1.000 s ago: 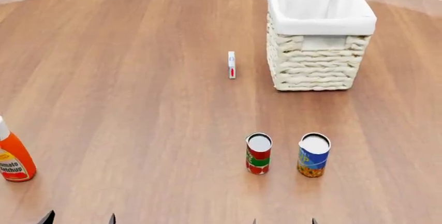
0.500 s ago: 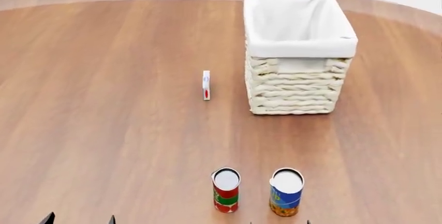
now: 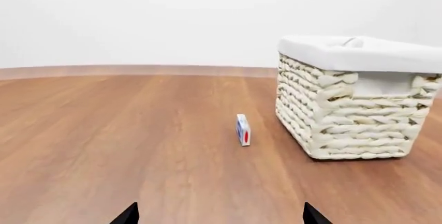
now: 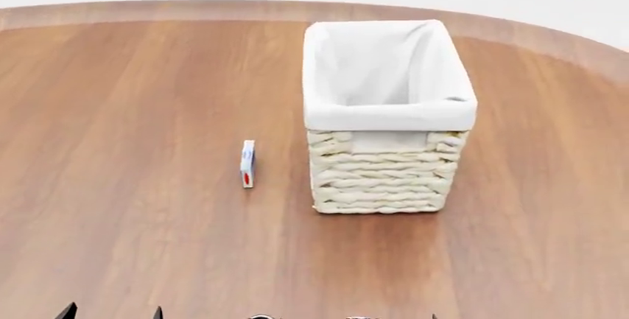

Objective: Pick up the cream cheese box, and put it in the basket.

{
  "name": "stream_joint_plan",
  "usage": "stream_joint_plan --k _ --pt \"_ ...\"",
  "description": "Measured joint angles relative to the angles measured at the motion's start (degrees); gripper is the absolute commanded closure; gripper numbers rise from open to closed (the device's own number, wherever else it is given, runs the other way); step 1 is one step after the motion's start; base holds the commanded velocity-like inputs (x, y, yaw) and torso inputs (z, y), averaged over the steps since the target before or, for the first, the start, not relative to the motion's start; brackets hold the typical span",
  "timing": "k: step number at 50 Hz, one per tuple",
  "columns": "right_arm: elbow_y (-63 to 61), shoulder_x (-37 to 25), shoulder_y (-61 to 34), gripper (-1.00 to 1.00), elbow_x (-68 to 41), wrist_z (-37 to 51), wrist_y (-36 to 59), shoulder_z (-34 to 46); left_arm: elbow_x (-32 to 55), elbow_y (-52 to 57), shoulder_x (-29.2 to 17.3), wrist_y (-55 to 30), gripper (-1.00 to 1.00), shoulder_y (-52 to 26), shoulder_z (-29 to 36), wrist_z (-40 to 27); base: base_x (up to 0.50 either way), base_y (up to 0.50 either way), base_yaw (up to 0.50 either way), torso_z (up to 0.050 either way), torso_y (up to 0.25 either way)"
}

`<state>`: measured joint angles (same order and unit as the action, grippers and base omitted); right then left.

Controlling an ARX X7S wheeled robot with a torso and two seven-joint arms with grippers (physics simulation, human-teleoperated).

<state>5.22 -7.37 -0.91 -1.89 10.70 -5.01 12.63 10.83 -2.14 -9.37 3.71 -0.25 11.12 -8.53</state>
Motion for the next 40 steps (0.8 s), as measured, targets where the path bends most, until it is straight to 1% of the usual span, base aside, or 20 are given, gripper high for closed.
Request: stream_joint_plan --k 14,21,40 --pt "0.3 -0.5 -0.1 -1.00 0.3 0.9 -0.5 1.1 0.4 -0.6 -0.3 0.5 -1.00 -0.2 0.5 -0.3 0.37 -0.18 0.00 0.000 0.000" --pt "0.3 -0.7 0.0 -1.00 0.8 1.5 -0.6 1.6 0.6 -1.0 -0.4 0.8 -1.00 -0.3 0.7 -0.5 0.32 -0.02 0.00 0.000 0.000" --pt "0.3 -1.1 -0.1 -1.00 1.1 2.9 -0.8 2.7 1.0 -1.7 -0.8 1.3 -1.00 -0.6 1.2 -1.0 0.21 0.00 0.00 0.000 0.001"
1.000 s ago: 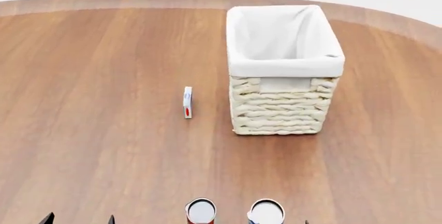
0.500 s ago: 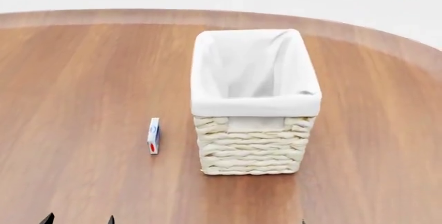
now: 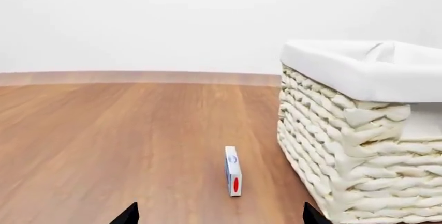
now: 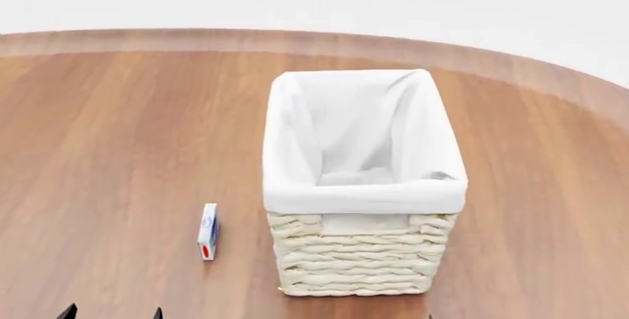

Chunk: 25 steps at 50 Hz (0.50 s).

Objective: Pick up the cream cheese box, and put it in the basket.

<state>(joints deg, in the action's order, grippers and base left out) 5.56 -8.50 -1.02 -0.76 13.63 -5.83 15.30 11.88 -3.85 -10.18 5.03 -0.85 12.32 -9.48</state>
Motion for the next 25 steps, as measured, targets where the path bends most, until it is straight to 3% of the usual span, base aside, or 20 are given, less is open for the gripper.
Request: stream_joint_plan --k 18,25 --pt "0.4 -0.4 -0.2 -1.00 -0.4 0.7 -0.3 0.7 0.4 0.6 -0.5 -0.2 -1.00 0.2 0.5 -0.7 0.20 0.00 0.00 0.000 0.000" --pt "0.7 -0.5 -0.4 -1.00 -0.7 1.0 -0.4 1.0 0.5 0.5 -0.6 -0.2 -1.00 0.0 0.8 -0.9 0.03 0.00 0.00 0.000 0.000"
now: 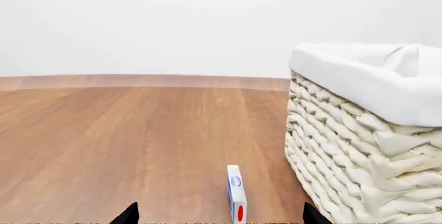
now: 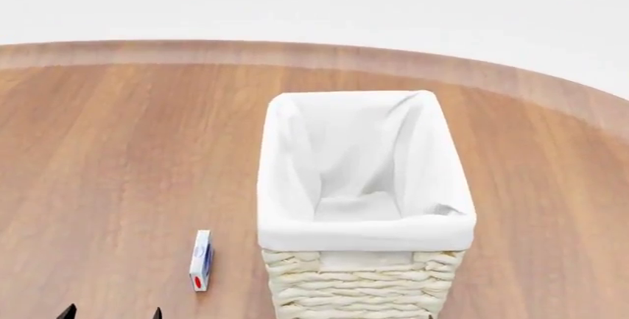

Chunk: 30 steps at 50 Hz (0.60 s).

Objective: Pick up the cream cheese box, and put it in the basket.

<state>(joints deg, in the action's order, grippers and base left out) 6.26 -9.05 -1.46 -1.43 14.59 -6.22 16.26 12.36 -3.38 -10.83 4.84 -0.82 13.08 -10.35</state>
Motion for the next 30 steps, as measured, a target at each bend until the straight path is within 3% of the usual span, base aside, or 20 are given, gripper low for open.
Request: stream_joint_plan --k 20,30 --pt "0.7 -0.3 -0.3 -1.00 -0.3 0.8 -0.3 0.9 2.2 -0.8 -0.2 -0.6 -1.00 -0.6 -0.1 0.2 0.00 0.00 0.00 0.000 0.000" --pt "1.0 -0.6 -0.4 -1.00 -0.3 1.1 -0.6 1.4 2.3 -0.8 -0.3 -0.4 -1.00 -0.8 -0.2 -0.7 0.00 0.00 0.00 0.000 -0.250"
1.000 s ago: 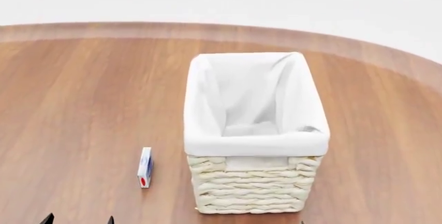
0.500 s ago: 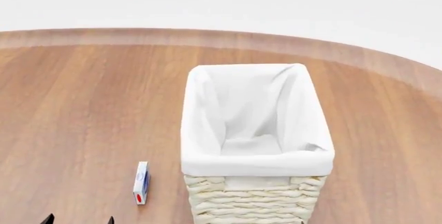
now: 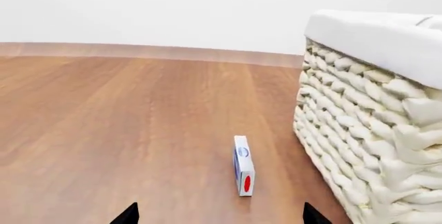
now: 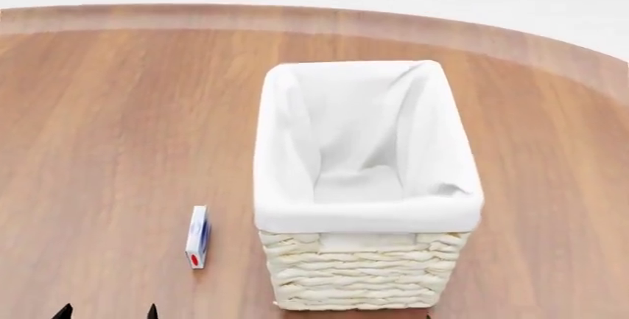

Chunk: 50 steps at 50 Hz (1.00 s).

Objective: Pick up the cream cheese box, and put it in the basket.

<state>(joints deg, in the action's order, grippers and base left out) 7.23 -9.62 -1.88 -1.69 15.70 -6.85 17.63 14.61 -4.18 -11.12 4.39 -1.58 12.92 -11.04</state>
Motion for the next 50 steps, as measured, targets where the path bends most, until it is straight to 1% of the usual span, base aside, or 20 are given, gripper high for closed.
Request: stream_joint_plan --k 32,50 --pt "1.3 -0.5 -0.3 -1.00 -0.1 1.0 -1.1 1.5 0.3 -1.0 -0.2 1.4 -1.00 -0.3 0.2 -1.5 0.00 0.00 0.00 0.000 -0.249" --pt "2.1 -0.7 -0.7 -1.00 -0.4 1.4 -1.5 2.1 0.9 -1.2 -0.7 0.8 -1.00 -1.1 1.0 -1.3 0.00 0.00 0.00 0.000 0.000"
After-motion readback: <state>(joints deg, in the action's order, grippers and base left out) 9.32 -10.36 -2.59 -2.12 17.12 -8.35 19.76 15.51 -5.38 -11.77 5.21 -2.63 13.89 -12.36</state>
